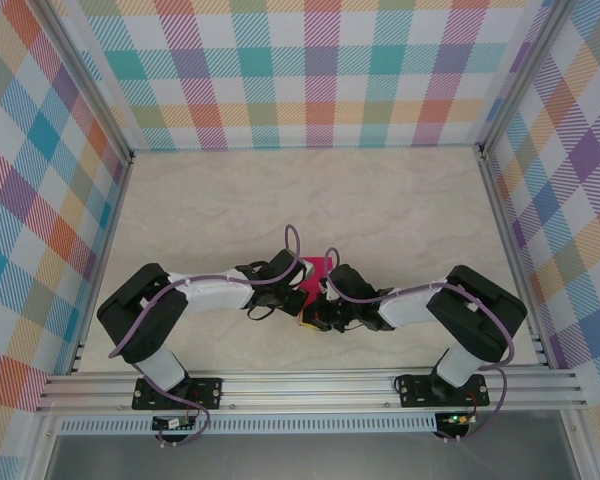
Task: Fold a paper plane with a square sheet of paper (pick it up from the middle)
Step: Third fold the triangle at the center of the table.
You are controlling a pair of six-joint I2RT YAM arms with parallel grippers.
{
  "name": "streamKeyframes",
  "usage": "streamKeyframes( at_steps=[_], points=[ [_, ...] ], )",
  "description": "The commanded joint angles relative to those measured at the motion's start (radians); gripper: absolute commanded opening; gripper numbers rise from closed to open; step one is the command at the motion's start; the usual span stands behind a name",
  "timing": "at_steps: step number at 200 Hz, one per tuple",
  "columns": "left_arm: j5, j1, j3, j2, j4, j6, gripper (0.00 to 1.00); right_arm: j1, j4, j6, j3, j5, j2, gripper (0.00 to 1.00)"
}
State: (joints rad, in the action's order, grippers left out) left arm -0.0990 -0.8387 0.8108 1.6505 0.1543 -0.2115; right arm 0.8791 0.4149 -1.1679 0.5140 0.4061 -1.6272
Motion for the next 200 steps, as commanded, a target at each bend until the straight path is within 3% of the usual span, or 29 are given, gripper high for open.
streamKeyframes(
  at_steps=[1, 59, 121, 200],
  points=[
    [-0.018, 0.005, -0.015, 0.06, 0.035, 0.009, 0.0, 0.008, 0.034, -0.006, 0.024, 0.003, -0.022, 0.0],
    [-0.025, 0.005, -0.014, 0.067, 0.036, 0.009, 0.0, 0.008, -0.1, 0.043, 0.053, -0.008, -0.051, 0.0],
    [-0.027, 0.006, -0.021, 0.065, 0.037, 0.008, 0.0, -0.067, -0.163, 0.079, 0.04, -0.011, 0.111, 0.0],
    [-0.033, 0.006, -0.013, 0.07, 0.042, 0.008, 0.0, -0.116, -0.078, 0.073, 0.08, 0.049, -0.004, 0.0]
  ],
)
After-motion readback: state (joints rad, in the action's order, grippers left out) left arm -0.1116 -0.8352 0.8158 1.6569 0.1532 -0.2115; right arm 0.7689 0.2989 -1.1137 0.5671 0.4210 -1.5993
